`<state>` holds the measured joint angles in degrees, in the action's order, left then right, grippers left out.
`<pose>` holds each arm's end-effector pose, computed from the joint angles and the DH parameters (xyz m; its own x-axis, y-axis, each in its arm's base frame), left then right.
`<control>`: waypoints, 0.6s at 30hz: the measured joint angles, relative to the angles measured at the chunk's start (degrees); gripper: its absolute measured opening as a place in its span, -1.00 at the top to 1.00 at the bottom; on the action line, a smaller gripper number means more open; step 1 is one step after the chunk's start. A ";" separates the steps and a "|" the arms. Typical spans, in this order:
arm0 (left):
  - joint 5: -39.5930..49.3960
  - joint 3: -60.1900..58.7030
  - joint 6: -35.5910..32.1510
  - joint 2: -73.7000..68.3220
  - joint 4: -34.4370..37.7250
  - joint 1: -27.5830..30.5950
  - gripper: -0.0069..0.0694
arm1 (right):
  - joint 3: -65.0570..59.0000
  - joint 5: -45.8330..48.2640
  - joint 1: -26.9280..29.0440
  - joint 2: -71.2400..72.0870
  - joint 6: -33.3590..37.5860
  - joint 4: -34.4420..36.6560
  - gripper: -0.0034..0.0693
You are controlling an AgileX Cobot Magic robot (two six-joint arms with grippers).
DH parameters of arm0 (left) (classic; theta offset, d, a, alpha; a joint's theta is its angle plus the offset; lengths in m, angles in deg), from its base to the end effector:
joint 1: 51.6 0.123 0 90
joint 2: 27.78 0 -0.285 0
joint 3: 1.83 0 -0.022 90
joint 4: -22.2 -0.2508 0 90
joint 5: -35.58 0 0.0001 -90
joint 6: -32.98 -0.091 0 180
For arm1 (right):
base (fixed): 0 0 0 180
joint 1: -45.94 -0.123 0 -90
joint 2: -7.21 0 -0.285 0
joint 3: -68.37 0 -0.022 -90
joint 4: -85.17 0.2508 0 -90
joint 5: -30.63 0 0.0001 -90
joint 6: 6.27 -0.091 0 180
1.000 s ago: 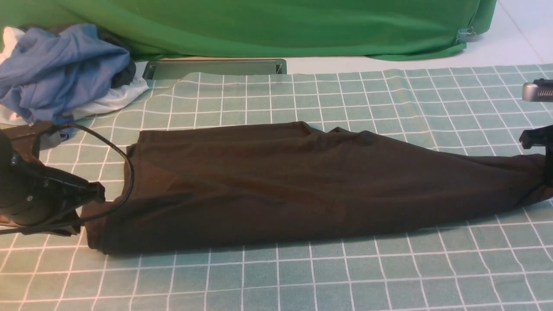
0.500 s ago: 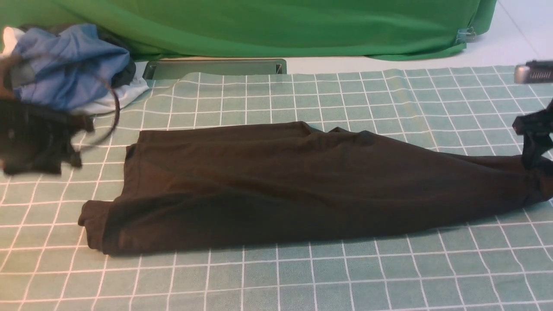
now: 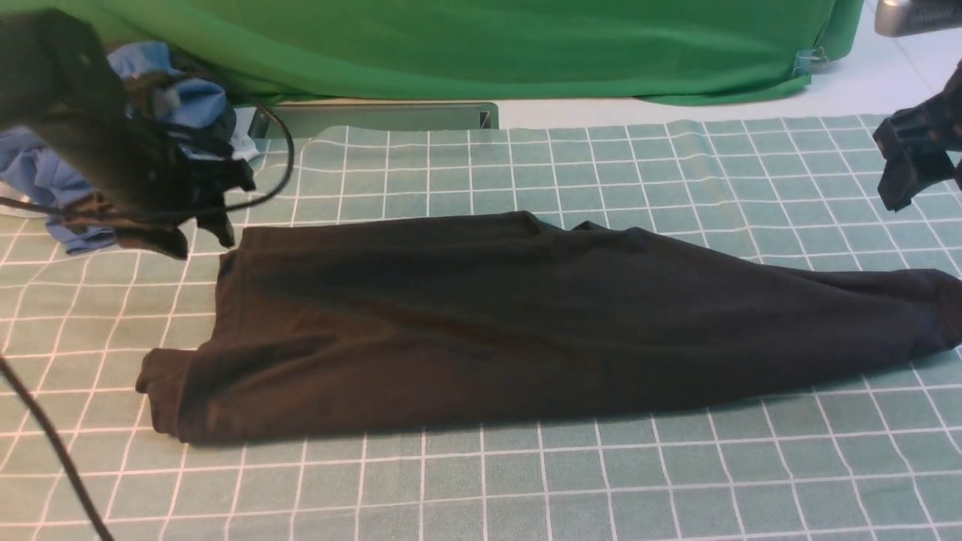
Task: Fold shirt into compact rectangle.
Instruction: 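Pull the folded dark garment lengthwise by its ends to straighten it flat on the table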
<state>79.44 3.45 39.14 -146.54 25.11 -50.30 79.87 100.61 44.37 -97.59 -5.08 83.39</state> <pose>0.4109 0.0061 0.2092 -0.9114 -0.1643 -0.3772 -0.1415 0.9861 -0.0875 0.3505 0.0069 0.3189 -0.9562 -0.0576 -0.2868 -0.0490 0.9981 -0.0370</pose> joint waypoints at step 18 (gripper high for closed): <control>-7.99 0.27 -0.05 -6.36 -2.54 -0.12 0.08 | 0.00 -0.80 -0.24 0.00 0.29 0.00 -0.54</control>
<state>71.45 3.72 39.09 -152.90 22.57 -50.42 79.87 99.81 44.13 -97.59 -4.79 83.39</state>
